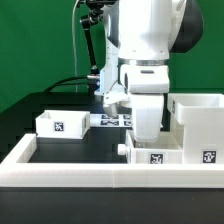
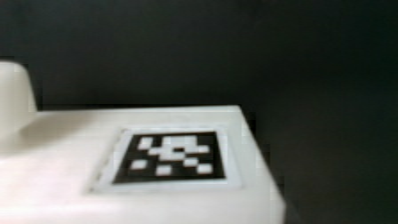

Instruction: Assemble drawer

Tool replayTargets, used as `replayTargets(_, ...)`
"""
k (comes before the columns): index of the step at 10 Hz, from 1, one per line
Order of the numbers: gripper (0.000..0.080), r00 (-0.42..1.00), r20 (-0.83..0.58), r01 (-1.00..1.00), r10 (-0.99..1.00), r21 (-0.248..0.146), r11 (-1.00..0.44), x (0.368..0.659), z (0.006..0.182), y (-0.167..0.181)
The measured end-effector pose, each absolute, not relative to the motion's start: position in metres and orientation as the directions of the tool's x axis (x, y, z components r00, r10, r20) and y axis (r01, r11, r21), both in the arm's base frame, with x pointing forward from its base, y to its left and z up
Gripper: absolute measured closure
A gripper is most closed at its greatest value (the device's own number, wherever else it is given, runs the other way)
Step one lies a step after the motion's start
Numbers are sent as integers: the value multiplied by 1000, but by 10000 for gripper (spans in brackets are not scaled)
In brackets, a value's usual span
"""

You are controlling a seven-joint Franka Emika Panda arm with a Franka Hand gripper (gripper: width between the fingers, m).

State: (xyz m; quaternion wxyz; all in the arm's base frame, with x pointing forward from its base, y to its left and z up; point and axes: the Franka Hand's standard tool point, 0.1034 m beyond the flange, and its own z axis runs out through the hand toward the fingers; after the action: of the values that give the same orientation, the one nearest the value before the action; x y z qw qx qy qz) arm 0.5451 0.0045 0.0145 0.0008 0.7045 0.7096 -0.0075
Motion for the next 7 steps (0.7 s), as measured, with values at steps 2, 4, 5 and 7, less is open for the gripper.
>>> replayTargets(2,758,-8,-6,1000,1000,14,8,547,13,13)
replayTargets(4,758,-3,-6,1000,1000,13,3,547,13,15)
replayTargets(5,758,15,-7,1000,1000,11,-15,548,13,18)
replayTargets(7,758,29,-7,1000,1000,9,-29,547,14,18)
